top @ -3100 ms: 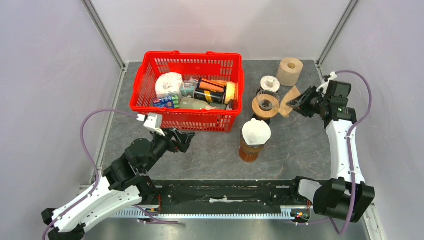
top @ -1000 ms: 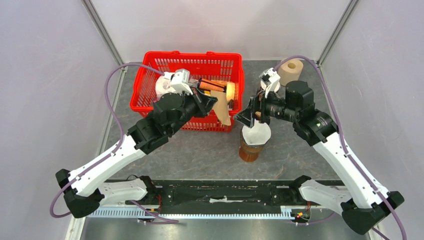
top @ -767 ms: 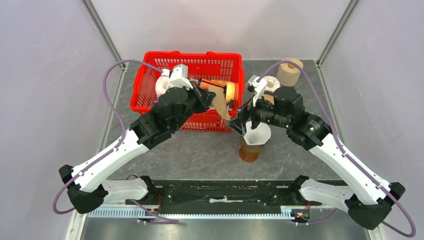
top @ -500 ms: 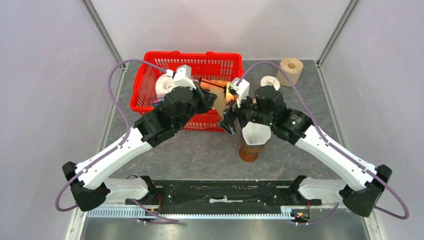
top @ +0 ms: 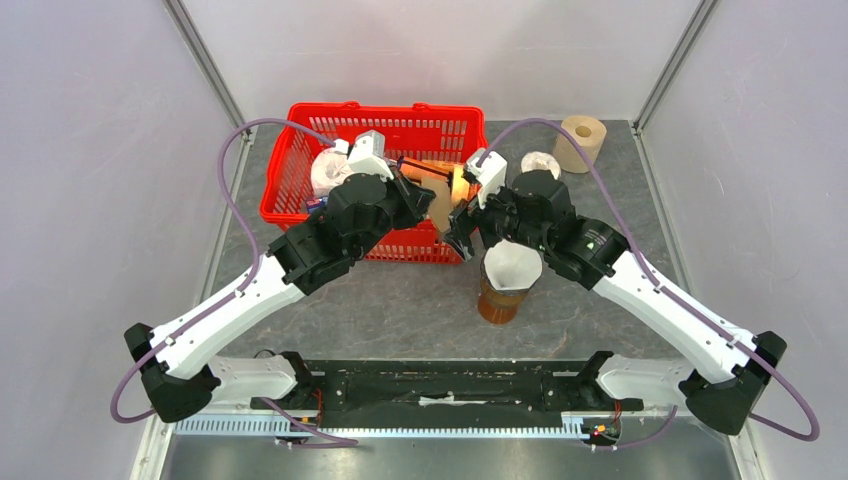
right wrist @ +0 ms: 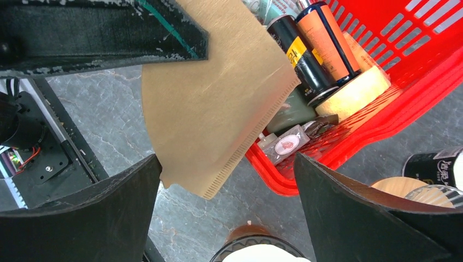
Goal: Place the coffee filter in the dripper
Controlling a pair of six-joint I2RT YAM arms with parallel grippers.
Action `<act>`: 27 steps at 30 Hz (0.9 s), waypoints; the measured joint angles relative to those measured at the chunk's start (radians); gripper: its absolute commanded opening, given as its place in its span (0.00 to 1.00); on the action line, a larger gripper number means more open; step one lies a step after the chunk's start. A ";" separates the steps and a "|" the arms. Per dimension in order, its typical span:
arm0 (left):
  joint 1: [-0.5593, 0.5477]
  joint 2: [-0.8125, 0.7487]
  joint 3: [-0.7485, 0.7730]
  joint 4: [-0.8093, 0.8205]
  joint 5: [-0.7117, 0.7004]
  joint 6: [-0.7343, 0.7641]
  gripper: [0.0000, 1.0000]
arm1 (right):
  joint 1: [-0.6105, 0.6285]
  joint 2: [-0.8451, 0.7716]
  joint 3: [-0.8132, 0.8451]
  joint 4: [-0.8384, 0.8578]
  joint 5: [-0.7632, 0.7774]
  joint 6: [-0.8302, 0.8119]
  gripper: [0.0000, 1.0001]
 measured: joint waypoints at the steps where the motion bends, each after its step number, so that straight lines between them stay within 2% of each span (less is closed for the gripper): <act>1: 0.000 0.000 0.000 0.000 0.002 0.000 0.02 | 0.000 0.000 0.003 -0.001 0.005 0.000 0.97; 14: -0.001 -0.003 -0.004 0.000 0.010 0.000 0.02 | 0.000 0.000 0.031 -0.018 0.059 -0.013 0.97; 27: -0.001 -0.003 -0.004 0.000 0.010 0.001 0.02 | 0.000 -0.021 0.031 -0.051 -0.052 -0.071 0.97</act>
